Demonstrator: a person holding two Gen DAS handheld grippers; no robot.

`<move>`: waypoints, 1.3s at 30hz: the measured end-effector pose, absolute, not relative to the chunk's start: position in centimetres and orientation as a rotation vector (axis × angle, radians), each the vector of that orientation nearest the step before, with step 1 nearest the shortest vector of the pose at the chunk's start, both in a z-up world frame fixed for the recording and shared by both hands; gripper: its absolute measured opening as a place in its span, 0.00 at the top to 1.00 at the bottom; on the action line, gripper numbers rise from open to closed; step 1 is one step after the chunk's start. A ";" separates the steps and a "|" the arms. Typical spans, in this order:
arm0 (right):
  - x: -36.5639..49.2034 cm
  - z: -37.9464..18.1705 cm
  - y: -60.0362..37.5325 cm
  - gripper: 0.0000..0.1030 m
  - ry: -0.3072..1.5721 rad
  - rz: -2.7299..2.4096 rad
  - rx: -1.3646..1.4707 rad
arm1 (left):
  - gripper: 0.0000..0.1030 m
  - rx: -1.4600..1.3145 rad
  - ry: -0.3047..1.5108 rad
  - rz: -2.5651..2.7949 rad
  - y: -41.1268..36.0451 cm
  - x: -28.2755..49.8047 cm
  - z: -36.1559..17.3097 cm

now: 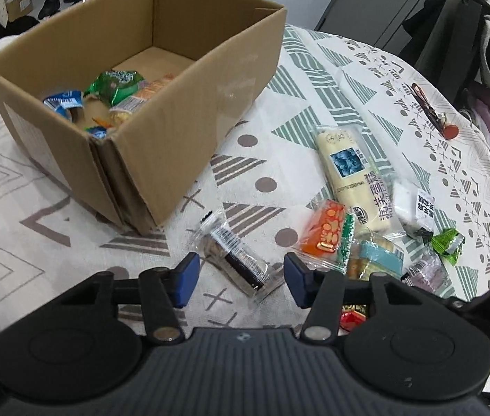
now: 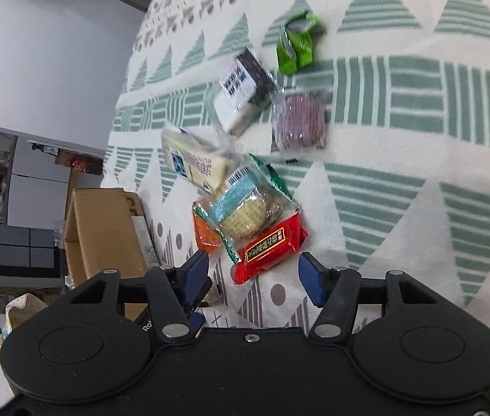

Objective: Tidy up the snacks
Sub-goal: 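Grasp the small clear-wrapped snack with the left gripper while the right gripper approaches the red bar, then drop the clear snack into the box with the left gripper while the right gripper drops the red bar there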

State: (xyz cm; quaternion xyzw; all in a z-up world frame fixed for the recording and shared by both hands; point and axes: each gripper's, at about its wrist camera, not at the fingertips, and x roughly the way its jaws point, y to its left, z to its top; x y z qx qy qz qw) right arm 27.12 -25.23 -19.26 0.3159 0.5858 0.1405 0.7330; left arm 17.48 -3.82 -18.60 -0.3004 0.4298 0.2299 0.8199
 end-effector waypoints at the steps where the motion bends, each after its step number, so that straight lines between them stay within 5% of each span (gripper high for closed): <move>1: 27.3 -19.5 -25.0 0.44 1.297 0.305 0.691 | 0.49 -0.634 0.908 0.491 -3.8 17.5 -18.6; 12: 28.5 -20.9 -23.3 0.54 1.313 0.259 0.648 | 0.55 -0.640 0.877 0.509 -3.5 17.9 -19.1; 20: 29.0 -21.2 -22.7 0.56 1.289 0.257 0.600 | 0.82 -0.617 0.895 0.515 -3.3 17.1 -19.2; 22: 28.9 -21.1 -22.6 0.60 1.281 0.258 0.586 | 0.83 -0.623 0.896 0.506 -3.1 16.8 -19.1; 23: 28.9 -21.1 -22.6 0.75 1.277 0.250 0.568 | 0.83 -0.633 0.890 0.498 -3.1 16.5 -19.0; 39: 26.9 -18.1 -23.4 0.87 1.154 0.323 0.573 | 0.83 -0.601 0.823 0.396 -4.3 14.4 -14.7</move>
